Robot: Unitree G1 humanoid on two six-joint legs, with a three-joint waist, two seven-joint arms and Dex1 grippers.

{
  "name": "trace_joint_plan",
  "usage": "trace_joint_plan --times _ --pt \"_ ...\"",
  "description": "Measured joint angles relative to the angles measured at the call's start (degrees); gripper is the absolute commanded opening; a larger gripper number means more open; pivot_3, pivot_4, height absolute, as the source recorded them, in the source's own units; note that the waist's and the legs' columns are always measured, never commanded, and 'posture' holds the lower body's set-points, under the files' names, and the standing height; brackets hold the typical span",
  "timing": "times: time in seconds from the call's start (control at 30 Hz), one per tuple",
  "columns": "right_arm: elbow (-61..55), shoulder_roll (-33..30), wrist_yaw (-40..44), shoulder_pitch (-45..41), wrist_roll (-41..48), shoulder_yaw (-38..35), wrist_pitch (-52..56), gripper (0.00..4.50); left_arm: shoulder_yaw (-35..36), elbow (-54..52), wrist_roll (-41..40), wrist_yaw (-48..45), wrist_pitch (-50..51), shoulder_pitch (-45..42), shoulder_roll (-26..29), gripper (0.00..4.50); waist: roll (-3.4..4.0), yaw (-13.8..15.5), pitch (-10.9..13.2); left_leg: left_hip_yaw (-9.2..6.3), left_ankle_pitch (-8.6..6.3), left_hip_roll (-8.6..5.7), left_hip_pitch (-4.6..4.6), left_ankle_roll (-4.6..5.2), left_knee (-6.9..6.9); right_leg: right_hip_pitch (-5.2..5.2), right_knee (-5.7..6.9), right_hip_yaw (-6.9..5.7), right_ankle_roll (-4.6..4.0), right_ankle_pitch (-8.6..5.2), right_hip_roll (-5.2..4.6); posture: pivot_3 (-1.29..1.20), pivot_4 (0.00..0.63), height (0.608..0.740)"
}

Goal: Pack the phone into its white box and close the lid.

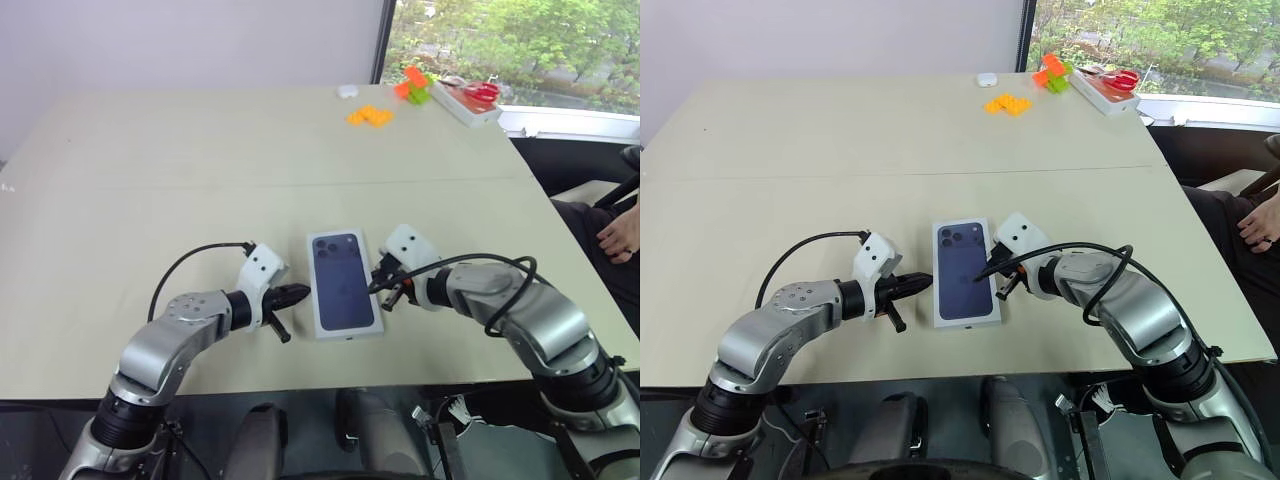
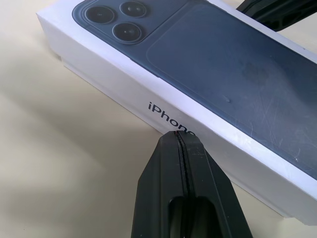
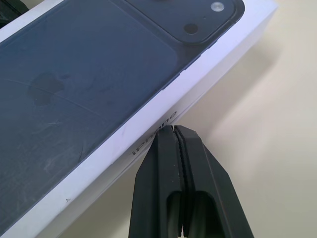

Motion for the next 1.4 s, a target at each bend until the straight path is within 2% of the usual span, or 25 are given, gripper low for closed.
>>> trace_joint_plan --times 1.4 --pt "0.32 -0.25 0.98 0.97 -0.93 -0.32 0.0 0.04 -0.65 -0.02 -0.19 -0.25 0.02 -0.39 0.06 0.0 0.0 -0.02 0.0 0.0 0.0 -0.01 0.01 0.0 0.01 0.0 0.01 0.0 -0.01 0.01 0.0 0.0 0.15 0.727"
